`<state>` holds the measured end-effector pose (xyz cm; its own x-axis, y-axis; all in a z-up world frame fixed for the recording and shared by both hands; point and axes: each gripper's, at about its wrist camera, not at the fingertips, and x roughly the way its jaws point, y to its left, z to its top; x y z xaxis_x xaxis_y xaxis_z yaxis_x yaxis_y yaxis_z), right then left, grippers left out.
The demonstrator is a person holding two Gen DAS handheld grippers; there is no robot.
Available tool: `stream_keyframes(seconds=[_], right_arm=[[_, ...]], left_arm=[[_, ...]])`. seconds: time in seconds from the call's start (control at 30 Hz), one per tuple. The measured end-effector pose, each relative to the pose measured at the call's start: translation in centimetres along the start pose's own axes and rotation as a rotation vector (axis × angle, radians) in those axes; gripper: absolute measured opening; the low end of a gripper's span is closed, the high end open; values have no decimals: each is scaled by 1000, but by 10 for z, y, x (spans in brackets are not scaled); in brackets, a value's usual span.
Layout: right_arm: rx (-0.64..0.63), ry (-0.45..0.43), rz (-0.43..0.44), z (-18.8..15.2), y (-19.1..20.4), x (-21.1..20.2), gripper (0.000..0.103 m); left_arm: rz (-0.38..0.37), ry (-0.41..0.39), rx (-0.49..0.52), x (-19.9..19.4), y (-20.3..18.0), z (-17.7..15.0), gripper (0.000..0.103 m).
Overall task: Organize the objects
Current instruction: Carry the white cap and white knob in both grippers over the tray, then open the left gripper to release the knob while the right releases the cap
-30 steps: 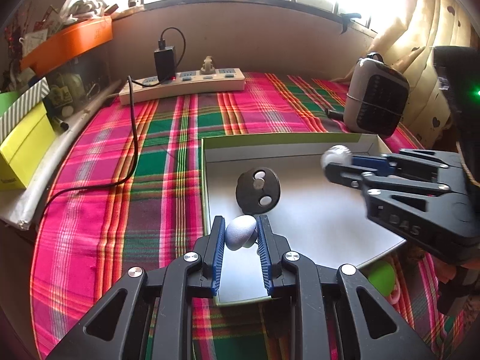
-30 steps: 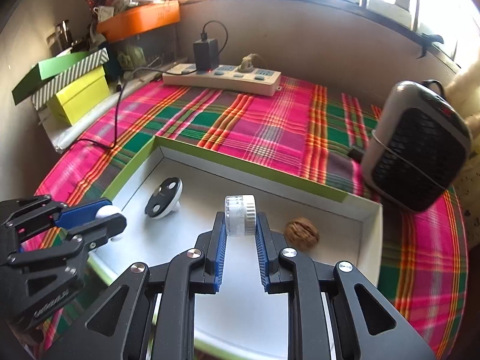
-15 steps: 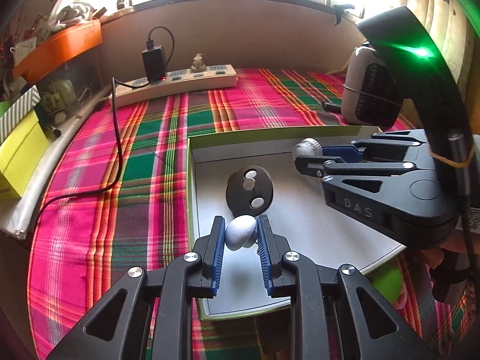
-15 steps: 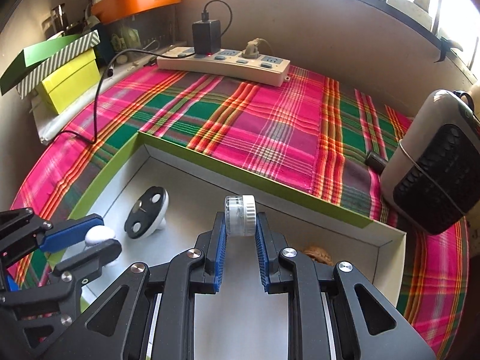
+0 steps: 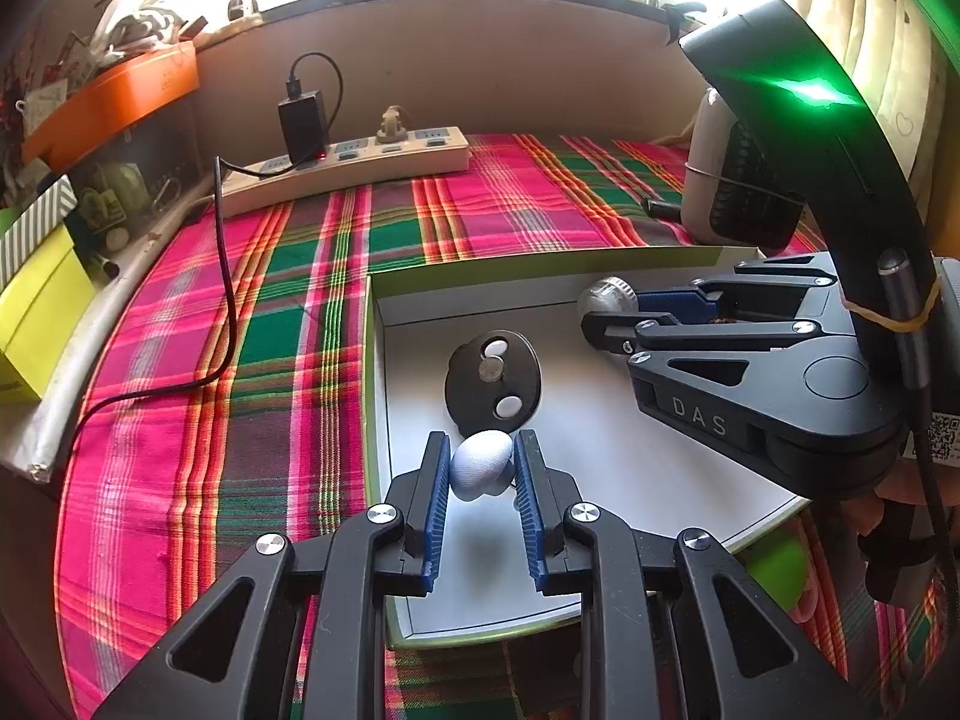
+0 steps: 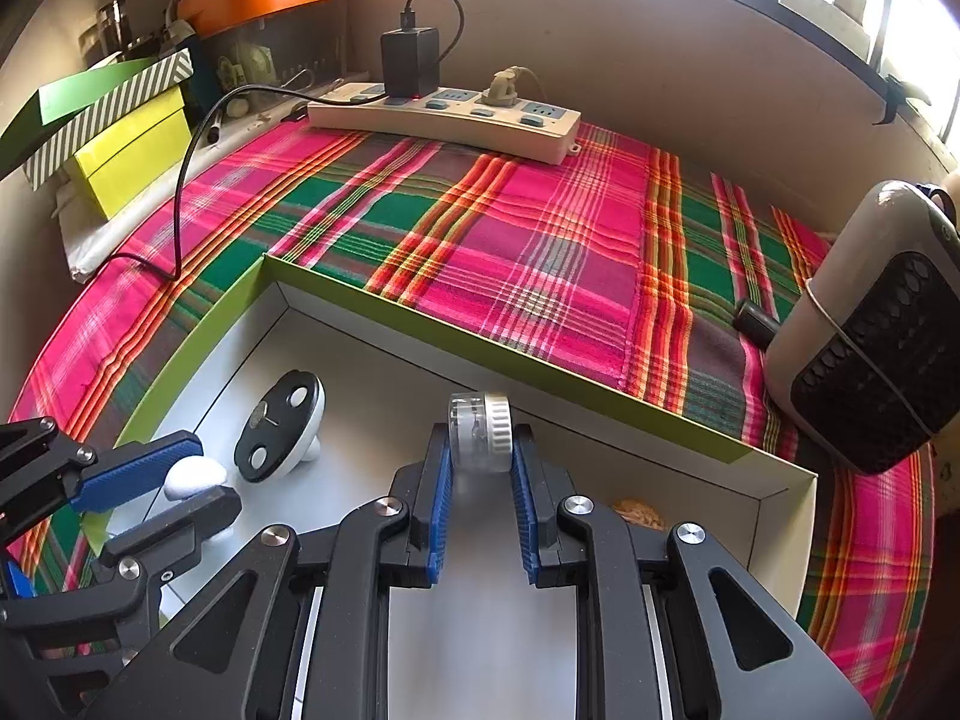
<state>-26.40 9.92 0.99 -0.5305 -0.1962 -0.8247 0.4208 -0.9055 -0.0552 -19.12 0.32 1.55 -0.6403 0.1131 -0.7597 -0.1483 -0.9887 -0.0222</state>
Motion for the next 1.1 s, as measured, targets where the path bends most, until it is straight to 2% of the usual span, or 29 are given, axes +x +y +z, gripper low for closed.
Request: stream_keyframes(seconds=[0.5,0.67,0.83,0.93,1.1], right_arm=[[5,9,-5,1,2,1,20],[13,8,-9,1,1,0,30],[21,5,-14,0,0,-2,32],[29,0,-17,0,-1,-3,39],[36,-10,-24,-2,-1,-9,40]], left_arm=[[2,1,6,0,-2,0,21],[-1,2,5,0,-2,0,22],[-3,2,11,0,-4,0,27],[0,2,15,-1,-5,-1,28],[4,0,11,-5,-4,-2,32]])
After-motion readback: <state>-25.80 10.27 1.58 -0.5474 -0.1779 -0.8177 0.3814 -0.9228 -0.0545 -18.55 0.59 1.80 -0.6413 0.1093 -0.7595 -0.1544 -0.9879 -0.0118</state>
